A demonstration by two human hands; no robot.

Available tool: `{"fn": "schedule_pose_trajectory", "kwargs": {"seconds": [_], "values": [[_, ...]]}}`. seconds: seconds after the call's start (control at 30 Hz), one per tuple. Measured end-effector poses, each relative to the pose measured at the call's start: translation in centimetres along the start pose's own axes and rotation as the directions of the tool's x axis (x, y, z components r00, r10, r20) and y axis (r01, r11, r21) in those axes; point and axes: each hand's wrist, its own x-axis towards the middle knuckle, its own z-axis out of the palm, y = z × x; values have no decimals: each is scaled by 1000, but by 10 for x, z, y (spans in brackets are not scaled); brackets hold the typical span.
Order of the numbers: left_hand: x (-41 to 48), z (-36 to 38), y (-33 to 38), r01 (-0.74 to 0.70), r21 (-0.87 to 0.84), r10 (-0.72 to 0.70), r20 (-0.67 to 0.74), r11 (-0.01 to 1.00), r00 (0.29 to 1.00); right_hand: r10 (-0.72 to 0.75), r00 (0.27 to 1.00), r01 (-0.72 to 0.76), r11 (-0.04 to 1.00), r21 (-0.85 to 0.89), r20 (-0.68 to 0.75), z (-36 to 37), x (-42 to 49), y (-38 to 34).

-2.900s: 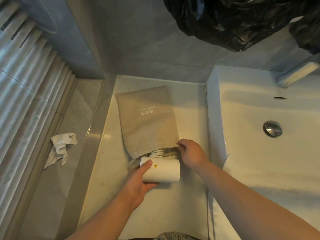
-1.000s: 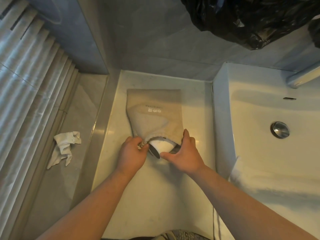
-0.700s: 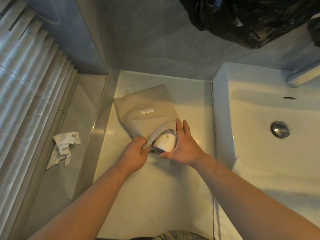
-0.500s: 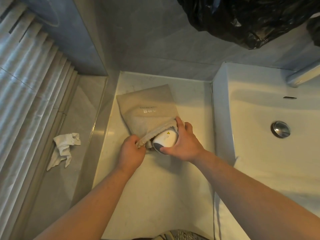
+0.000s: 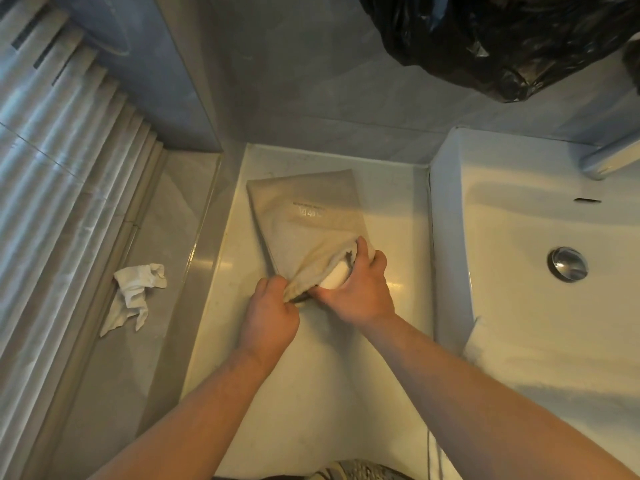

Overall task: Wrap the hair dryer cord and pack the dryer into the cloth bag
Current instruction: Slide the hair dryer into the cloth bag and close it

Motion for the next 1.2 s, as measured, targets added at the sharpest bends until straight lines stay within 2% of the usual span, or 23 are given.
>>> {"fn": "schedule_pose_trajectory", "kwargs": {"seconds": [0.07,0.23,0.33,0.4,0.47,0.57,0.67,0.77,0.9,1.07,1.2], "values": [[-1,-1,-1,-17,9,17,5,1000,1000,14,1000,-14,1000,12,-13,7,-1,-2],[3,-8,-12,15,14,-16,50,1000,999,-56,992,54,998,22,111,-10,-1,20],[0,-5,-10,-107,220,67,185,969,981,-58,992,57,998,9,116,-24,-8,44],[3,0,-6,-130,325,85,150,937,985,3,993,-2,1000,-5,115,-27,-10,55],[9,3,-1,-78,329,56,76,941,996,40,987,-37,999,-24,154,-28,-10,60],[16,7,4,-104,342,82,79,934,994,97,962,-124,988,91,257,-30,-11,61],[20,9,6,-98,286,87,51,953,995,83,941,-161,963,218,327,-37,-13,60],[30,11,4,-71,266,60,49,961,997,61,935,-153,958,243,348,-38,-10,61],[35,3,-10,17,129,-32,118,992,992,177,930,-287,897,336,321,-31,-10,61],[22,-22,-50,143,18,-142,279,990,950,199,936,-285,913,292,290,-32,-13,70],[22,-35,-60,269,-79,-227,342,960,912,178,959,-212,967,141,222,-36,-14,78]]}}
